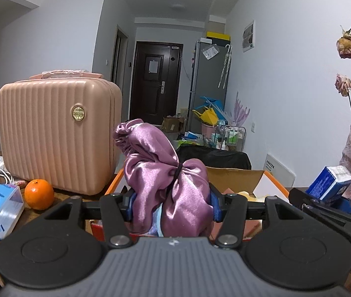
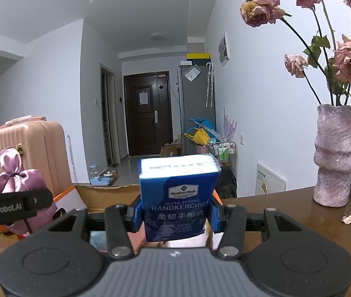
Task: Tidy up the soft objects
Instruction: 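Carry the tissue box and purple bow in both grippers over the cardboard box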
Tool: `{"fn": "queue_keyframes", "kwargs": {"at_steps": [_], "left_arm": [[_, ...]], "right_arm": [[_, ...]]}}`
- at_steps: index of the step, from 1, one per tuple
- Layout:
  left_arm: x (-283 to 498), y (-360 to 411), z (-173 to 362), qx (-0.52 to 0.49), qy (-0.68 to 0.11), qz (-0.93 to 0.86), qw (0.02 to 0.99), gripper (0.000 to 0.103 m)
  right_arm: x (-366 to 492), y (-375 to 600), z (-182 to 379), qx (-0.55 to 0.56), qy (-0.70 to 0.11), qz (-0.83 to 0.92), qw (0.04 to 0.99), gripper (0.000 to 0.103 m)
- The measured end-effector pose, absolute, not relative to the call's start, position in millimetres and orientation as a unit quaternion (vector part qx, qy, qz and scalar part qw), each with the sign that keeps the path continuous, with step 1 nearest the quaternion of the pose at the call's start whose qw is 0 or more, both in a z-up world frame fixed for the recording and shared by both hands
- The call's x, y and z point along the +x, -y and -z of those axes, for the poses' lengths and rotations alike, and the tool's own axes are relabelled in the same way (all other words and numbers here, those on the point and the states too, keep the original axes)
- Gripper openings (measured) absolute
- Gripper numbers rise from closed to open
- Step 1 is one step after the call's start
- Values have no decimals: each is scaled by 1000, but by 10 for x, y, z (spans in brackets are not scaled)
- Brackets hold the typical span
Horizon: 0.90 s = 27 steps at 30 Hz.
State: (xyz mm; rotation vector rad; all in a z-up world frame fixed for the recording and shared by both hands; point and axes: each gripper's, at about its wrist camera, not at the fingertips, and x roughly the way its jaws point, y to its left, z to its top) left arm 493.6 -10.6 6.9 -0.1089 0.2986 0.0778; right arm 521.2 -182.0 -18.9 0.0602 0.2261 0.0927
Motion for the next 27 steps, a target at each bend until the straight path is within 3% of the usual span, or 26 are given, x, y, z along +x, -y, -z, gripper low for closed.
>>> {"fn": "queue_keyframes", "kwargs": {"at_steps": [27], "left_arm": [[5665,82,-51,-35,-145,-63,987,54]], "right_arm": [[5828,1427,196,-15,-128,-26,991,49]]}}
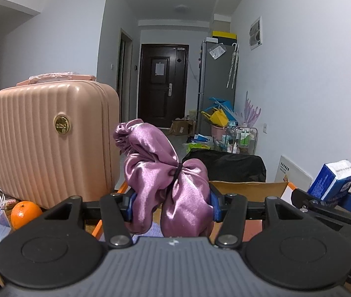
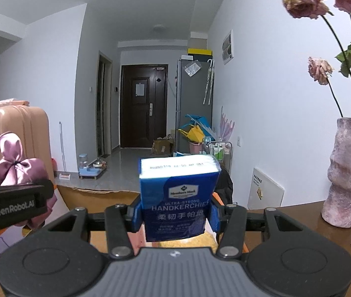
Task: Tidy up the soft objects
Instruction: 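Carry the tissue box and purple bow in both grippers over the cardboard box, then open the left gripper to drop the bow while the right gripper drops the tissue box into the box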
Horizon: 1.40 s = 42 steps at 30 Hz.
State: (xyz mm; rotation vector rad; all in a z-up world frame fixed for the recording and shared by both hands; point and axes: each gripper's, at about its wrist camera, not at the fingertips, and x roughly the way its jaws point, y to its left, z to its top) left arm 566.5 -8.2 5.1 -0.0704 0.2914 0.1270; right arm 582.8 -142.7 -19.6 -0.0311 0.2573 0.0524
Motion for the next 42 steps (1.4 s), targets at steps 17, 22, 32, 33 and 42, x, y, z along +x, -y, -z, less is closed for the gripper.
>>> {"fn": "queue_keyframes", "kwargs": {"at_steps": [17,22,32,33,42], "left_arm": [[6033,77,106,-35,-175,-71,981,54],[6095,93,151,-28,-182,-67,981,54],[6142,55,153,-29,-180,-72,981,74],[6134,61,156,-29,-178,-76,981,77],[6045,41,142,-28,-150,-124,981,103]], "right_arm": [[6173,1502,164,-14,-174,-32,984,49],[6265,1544,174,-9,-186,-30,982,49],[6389,1560,189,-10,-203,-32,979,67],[6381,1561,187,-9,-200,-32,979,72],[6308,1591,166,9,-184,-35,982,100]]}}
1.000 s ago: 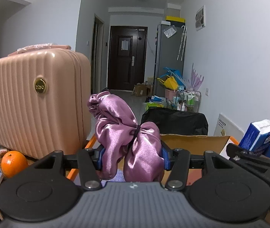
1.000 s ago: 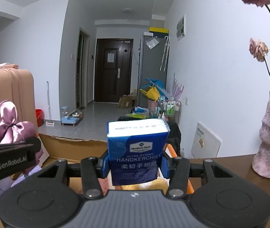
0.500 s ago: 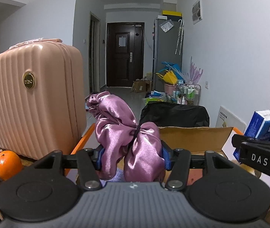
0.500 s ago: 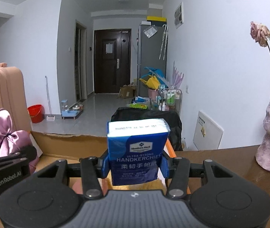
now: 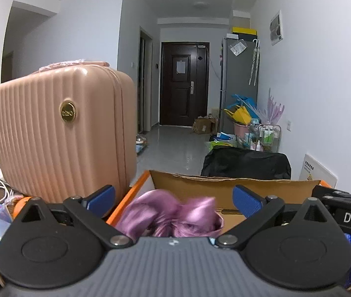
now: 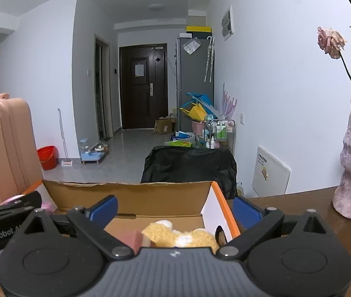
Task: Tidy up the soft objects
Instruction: 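Open the left gripper to drop the bow while the right gripper drops the tissue box into the box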
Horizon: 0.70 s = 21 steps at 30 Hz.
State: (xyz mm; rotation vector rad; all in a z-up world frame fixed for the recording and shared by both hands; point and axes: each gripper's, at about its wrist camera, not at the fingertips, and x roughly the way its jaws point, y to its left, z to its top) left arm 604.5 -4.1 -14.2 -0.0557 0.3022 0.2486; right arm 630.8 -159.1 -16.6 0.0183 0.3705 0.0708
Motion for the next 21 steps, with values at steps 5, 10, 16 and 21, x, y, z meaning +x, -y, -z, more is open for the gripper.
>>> {"fn": "queue_keyframes", "kwargs": {"at_steps": [5,10,16,21], "left_arm": [[6017,68,161,-24,-149,-124,981,103],[6004,89,188,-19,-150,-128,980,103],[5958,79,175,-29,-153,-128,979,103],[5834,51,160,-28,-149,-125,980,103]], "right_arm": [[6305,1606,180,11,-190,-32,981,100],[6271,1590,179,8,-190,-31,981,100],[6176,1603,138,1,-182,-31,983,100],[6038,1652,113,2,-173,-34,984,100]]}}
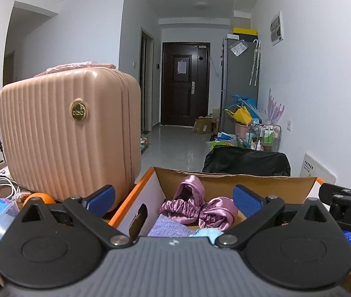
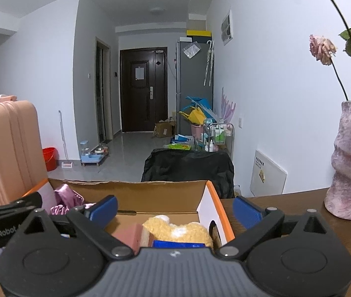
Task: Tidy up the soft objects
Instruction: 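Open the left gripper to drop the bow while the right gripper drops the tissue box into the box, then withdraw both grippers up from the cardboard box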
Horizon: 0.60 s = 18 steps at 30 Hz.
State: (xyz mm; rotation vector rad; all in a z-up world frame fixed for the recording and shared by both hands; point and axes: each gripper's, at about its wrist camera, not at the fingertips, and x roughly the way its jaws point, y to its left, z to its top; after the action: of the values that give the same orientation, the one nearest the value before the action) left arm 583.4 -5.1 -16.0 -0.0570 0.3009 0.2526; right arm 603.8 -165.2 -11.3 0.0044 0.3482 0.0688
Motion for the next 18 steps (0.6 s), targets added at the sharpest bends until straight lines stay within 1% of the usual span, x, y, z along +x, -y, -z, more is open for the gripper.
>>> {"fn": "queue_keyframes", "kwargs": {"at_steps": [18], "left_arm": [[5238,10,157,-30,-154,-116,981,103]], "right_arm": [[5317,1767,149,-36,-148,-41,987,100]]}}
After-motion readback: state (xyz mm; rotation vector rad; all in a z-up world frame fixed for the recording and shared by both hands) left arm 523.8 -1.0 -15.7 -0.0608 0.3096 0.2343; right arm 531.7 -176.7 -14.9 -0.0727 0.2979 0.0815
